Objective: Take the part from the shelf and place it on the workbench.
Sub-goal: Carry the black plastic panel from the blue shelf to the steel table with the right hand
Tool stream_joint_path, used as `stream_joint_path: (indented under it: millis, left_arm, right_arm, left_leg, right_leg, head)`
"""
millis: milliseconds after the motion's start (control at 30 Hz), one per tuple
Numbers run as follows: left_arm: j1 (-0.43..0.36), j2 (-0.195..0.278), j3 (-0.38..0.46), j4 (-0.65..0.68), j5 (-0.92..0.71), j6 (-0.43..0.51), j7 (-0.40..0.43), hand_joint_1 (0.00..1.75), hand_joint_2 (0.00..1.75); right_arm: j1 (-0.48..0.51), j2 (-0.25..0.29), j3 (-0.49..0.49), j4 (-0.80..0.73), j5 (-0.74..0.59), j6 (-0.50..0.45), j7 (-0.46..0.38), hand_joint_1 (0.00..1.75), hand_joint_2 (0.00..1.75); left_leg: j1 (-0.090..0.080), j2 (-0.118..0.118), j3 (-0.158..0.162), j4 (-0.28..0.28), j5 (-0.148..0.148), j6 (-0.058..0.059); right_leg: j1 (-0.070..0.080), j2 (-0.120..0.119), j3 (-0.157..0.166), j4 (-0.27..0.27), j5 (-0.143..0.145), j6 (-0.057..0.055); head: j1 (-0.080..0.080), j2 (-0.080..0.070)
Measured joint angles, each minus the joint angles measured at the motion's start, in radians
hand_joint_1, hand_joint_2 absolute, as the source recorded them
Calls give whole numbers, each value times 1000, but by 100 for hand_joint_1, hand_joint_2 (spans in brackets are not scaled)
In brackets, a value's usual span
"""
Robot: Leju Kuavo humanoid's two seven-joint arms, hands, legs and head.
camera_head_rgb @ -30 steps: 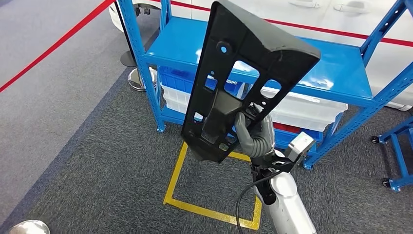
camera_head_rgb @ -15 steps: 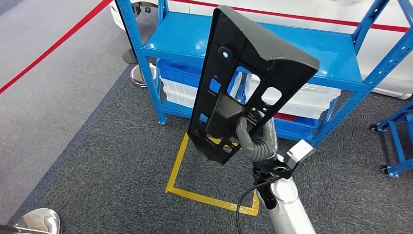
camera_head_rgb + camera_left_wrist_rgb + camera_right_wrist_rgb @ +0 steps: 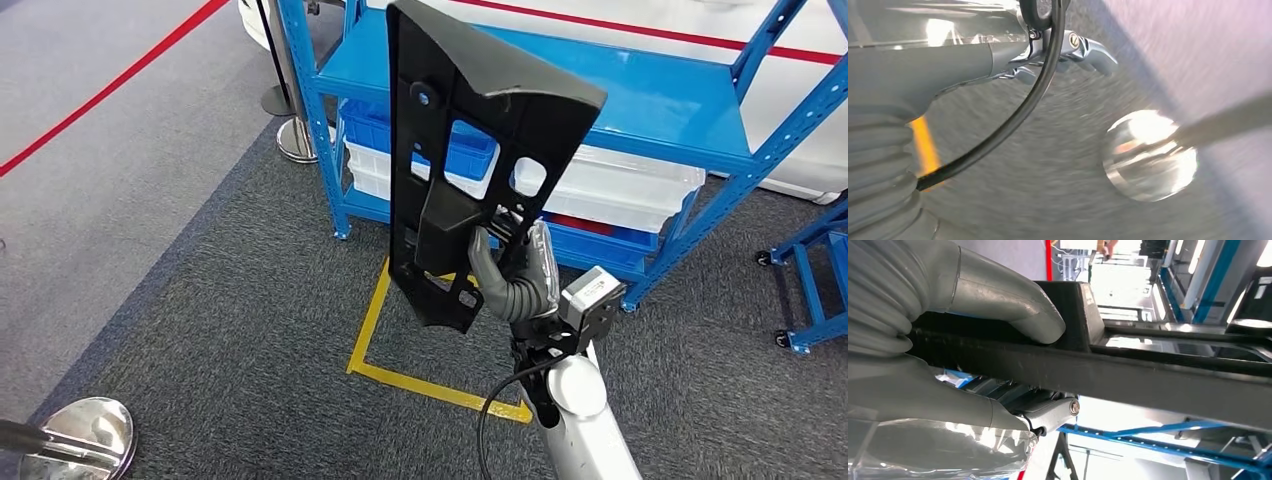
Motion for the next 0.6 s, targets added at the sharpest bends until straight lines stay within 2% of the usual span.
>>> stream_joint_path:
  millis: [33, 67, 100, 133, 167, 200, 233, 267, 300, 367, 400, 433, 500, 533, 567, 600]
  left_arm:
    - [-9, -26, 26, -8, 27, 32, -43, 0, 175]
    - [-16, -47, 47, -15, 46, 53, -72, 0, 175]
    - [-21, -65, 64, -20, 60, 67, -94, 0, 175]
    - [-24, -79, 78, -25, 71, 77, -109, 0, 175]
    - [-27, -89, 88, -29, 78, 83, -118, 0, 175]
    - [-29, -98, 95, -32, 82, 85, -120, 0, 175]
    - [-31, -105, 100, -34, 84, 87, -115, 0, 175]
    - [-33, -110, 103, -36, 84, 87, -108, 0, 175]
    - [-34, -115, 105, -36, 85, 87, -98, 0, 175]
    - [-36, -119, 106, -37, 84, 85, -76, 0, 175]
    - [-36, -120, 106, -37, 84, 85, -63, 0, 175]
    - [-37, -120, 106, -37, 81, 86, -49, 0, 175]
    - [-38, -118, 106, -37, 76, 91, -16, 0, 175]
    - [-38, -118, 106, -37, 71, 95, -2, 0, 175]
    - [-38, -118, 106, -37, 66, 99, 12, 0, 175]
    - [-38, -119, 105, -37, 57, 105, 27, 0, 175]
  right_arm:
    - [4, 4, 0, -4, 0, -4, 2, 175, 175]
    - [8, 5, 0, -7, -2, -8, 3, 175, 175]
    - [13, 6, 0, -8, -4, -13, 3, 175, 175]
    - [17, 6, 0, -8, -6, -17, 2, 175, 175]
    - [20, 6, 0, -8, -8, -22, 0, 175, 175]
    - [21, 6, 0, -10, -10, -25, -3, 175, 175]
    - [22, 6, 0, -11, -13, -28, -6, 175, 175]
    - [24, 6, -1, -13, -17, -31, -8, 175, 175]
    - [25, 6, -1, -15, -19, -33, -10, 175, 175]
    - [29, 6, -2, -17, -22, -38, -12, 175, 175]
    - [31, 6, -2, -17, -22, -40, -13, 175, 175]
    - [33, 6, -2, -17, -23, -43, -14, 175, 175]
    - [38, 5, -2, -16, -23, -51, -17, 175, 175]
    - [41, 4, -2, -16, -24, -55, -20, 175, 175]
    - [46, 2, -3, -16, -24, -59, -23, 175, 175]
    - [51, 0, -3, -17, -25, -63, -25, 175, 175]
  left_leg:
    - [-1, 0, -10, 1, 8, 1]
    - [-2, 1, -20, 1, 16, 1]
    - [-3, 1, -30, 2, 23, 0]
    - [-5, 1, -39, 2, 31, -1]
    - [-6, 1, -46, 2, 38, -3]
    - [-8, 1, -53, 2, 45, -6]
    - [-8, 1, -57, 1, 52, -9]
    - [-7, 2, -59, -2, 60, -15]
    - [-4, 2, -60, -7, 69, -21]
    - [-1, 2, -63, -17, 83, -34]
    - [-1, 1, -69, -12, 71, -39]
    - [-2, 1, -80, 11, 41, -41]
    - [-2, 1, -109, 115, -57, -46]
    - [-2, 1, -120, 178, -95, -49]
    - [-1, 1, -123, 228, -112, -52]
    - [-1, 1, -113, 250, -107, -55]
  right_leg:
    - [-1, 0, -15, 57, -31, 2]
    - [-2, 1, -17, 91, -43, 3]
    - [-2, 1, -1, 91, -36, 2]
    - [-1, 1, 32, 55, -14, -1]
    - [1, 2, 81, -10, 13, -8]
    - [4, 2, 131, -85, 27, -17]
    - [7, 2, 168, -144, 36, -22]
    - [11, 2, 189, -183, 39, -27]
    - [14, 3, 194, -200, 39, -30]
    - [15, 1, 186, -213, 62, -35]
    - [12, 0, 182, -224, 76, -41]
    - [9, -3, 175, -235, 92, -46]
    - [7, -5, 153, -242, 117, -53]
    - [7, -6, 140, -238, 127, -54]
    - [7, -6, 125, -233, 135, -53]
    - [7, -6, 108, -226, 142, -52]
  head:
    - [1, 0]
    - [2, 0]
    - [3, 0]
    - [5, 0]
    - [6, 0]
    - [6, 0]
    - [5, 0]
    - [6, 0]
    - [7, 0]
    - [10, 0]
    - [9, 0]
    - [7, 0]
    - [2, 0]
    - [1, 0]
    - [1, 0]
    - [1, 0]
